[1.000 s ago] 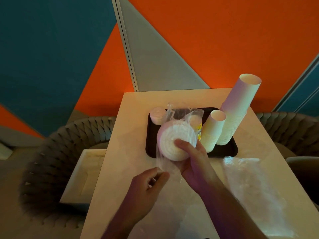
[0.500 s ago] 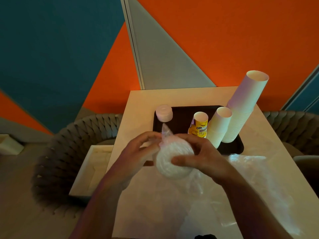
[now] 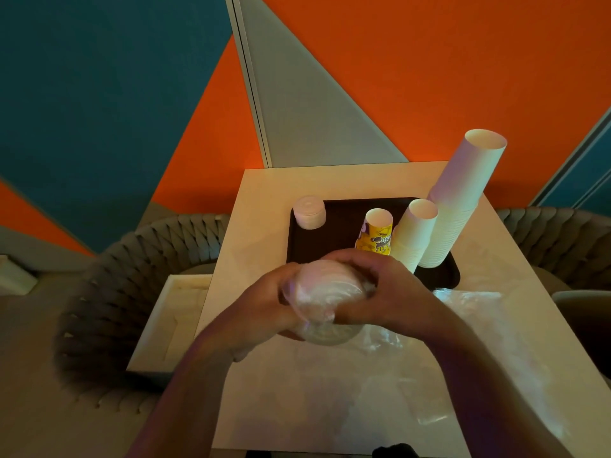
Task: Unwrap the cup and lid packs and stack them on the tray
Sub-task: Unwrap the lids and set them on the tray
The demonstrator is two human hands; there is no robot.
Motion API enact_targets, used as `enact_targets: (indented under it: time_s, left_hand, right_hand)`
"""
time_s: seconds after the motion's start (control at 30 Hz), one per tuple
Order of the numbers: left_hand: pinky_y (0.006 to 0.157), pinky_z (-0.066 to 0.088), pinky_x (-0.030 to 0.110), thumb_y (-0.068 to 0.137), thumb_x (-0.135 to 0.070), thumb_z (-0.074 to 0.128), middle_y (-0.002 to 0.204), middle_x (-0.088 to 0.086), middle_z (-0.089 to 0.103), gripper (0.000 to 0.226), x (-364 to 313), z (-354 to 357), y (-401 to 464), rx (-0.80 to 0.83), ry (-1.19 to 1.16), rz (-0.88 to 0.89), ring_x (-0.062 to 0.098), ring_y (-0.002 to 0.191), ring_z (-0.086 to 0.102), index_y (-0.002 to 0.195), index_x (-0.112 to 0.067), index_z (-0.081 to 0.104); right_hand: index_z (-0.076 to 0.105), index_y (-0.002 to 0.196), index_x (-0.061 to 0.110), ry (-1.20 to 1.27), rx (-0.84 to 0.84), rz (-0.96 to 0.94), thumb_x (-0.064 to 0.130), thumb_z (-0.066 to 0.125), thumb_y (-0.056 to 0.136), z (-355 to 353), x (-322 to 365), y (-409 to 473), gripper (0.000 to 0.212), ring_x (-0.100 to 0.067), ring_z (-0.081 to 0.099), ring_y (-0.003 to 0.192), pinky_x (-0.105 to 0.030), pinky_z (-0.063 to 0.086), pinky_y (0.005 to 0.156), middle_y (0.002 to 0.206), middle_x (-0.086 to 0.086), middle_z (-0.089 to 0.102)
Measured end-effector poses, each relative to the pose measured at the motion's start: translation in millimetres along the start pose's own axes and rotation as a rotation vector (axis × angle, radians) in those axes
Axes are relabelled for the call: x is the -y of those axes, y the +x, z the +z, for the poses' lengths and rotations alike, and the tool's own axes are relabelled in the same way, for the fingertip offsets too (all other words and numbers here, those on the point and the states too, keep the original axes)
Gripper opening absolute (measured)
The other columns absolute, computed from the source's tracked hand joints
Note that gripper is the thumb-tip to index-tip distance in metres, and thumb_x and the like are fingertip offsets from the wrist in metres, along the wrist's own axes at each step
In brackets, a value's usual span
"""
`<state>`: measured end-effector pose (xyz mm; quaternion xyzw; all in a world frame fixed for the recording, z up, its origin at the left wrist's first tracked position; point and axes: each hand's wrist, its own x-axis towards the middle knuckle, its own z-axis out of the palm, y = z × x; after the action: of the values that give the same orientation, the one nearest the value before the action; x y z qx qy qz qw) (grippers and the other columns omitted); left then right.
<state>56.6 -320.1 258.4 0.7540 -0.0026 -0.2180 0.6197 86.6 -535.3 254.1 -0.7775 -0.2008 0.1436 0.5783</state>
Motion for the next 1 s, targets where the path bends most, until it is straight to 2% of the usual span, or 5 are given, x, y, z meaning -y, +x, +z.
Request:
enact_targets:
  time_s: [0.3,0.47,0.63,0.77,1.0]
  left_hand:
    - [0.064,0.061,0.042,0.057,-0.009,0.082,0.102,-0.004,0.075,0.047,1.8,7.9,-7.2,-0.210,-0.525,0.135,0.019,0.098,0.072,0.095,-0.037,0.076]
    - [0.063,0.060,0.045,0.062,-0.013,0.075,0.108,-0.001,0.072,0.044,8.3,6.0,-9.2,-0.245,-0.638,0.141,0.029,0.105,0.067,0.098,-0.038,0.075]
    - [0.056,0.056,0.038,0.055,-0.025,0.078,0.105,0.004,0.070,0.050,16.2,-1.8,-12.5,-0.254,-0.686,0.074,0.028,0.094,0.068,0.105,-0.028,0.075]
    - [0.051,0.054,0.033,0.035,-0.036,0.094,0.094,0.009,0.069,0.093,16.8,-3.5,-14.9,-0.198,-0.773,0.032,0.021,0.075,0.069,0.118,-0.010,0.064]
    - [0.059,0.056,0.039,0.056,-0.033,0.076,0.108,0.010,0.068,0.075,17.5,1.7,-12.8,-0.201,-0.687,0.024,0.024,0.090,0.070,0.127,-0.014,0.062]
  right_hand:
    - [0.069,0.106,0.011,0.298,-0.043,0.087,0.015,0.089,0.070,-12.7,-11.1,-4.0,0.042,-0.007,0.064,0.074,-0.020,0.051,0.064,0.085,0.001,0.070]
    - [0.079,0.086,0.020,0.195,0.005,0.067,0.023,0.072,0.086,-16.8,-10.5,-5.1,0.007,-0.009,0.051,0.064,-0.023,0.041,0.056,0.067,0.002,0.060]
    - [0.072,0.079,0.013,0.084,-0.025,0.018,0.013,0.071,0.089,-28.2,-10.0,-4.7,0.010,0.001,0.044,0.052,-0.009,0.034,0.055,0.056,0.016,0.054]
    - [0.074,0.083,0.013,0.110,-0.067,0.044,0.004,0.068,0.091,-34.6,-17.1,-2.8,0.014,0.003,0.047,0.050,-0.005,0.034,0.052,0.054,0.018,0.056]
    - [0.074,0.109,0.019,0.206,-0.049,0.112,0.032,0.076,0.089,-24.4,-18.5,-0.4,0.024,-0.004,0.051,0.065,-0.020,0.040,0.058,0.077,0.011,0.064]
